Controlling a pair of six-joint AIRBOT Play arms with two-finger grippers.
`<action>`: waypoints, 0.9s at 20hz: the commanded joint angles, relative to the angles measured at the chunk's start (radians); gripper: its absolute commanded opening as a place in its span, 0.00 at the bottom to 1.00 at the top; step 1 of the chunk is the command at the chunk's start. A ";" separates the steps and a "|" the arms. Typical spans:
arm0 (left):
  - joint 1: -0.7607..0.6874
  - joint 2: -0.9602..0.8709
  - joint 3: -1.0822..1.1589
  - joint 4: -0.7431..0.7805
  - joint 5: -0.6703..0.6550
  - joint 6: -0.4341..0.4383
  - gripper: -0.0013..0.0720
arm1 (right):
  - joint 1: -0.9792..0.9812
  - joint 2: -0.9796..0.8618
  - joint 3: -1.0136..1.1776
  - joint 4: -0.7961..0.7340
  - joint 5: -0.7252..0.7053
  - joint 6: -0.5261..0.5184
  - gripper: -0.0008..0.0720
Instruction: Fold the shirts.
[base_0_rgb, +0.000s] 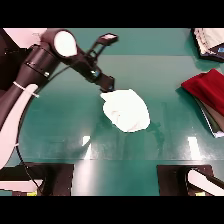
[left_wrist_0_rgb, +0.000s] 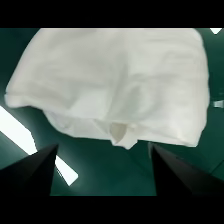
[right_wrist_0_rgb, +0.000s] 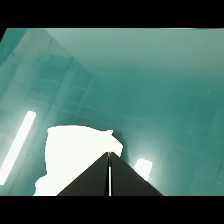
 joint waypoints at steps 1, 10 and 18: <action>0.119 0.016 -0.144 -0.072 -0.032 -0.019 0.90 | 0.001 0.000 0.002 0.000 0.005 0.000 0.03; -0.016 0.013 -0.626 -0.261 0.450 0.074 0.90 | 0.001 0.000 0.002 0.000 0.008 0.000 0.03; -0.103 0.007 -0.641 -0.294 0.643 0.066 0.90 | 0.008 0.000 0.002 -0.001 0.049 0.001 0.03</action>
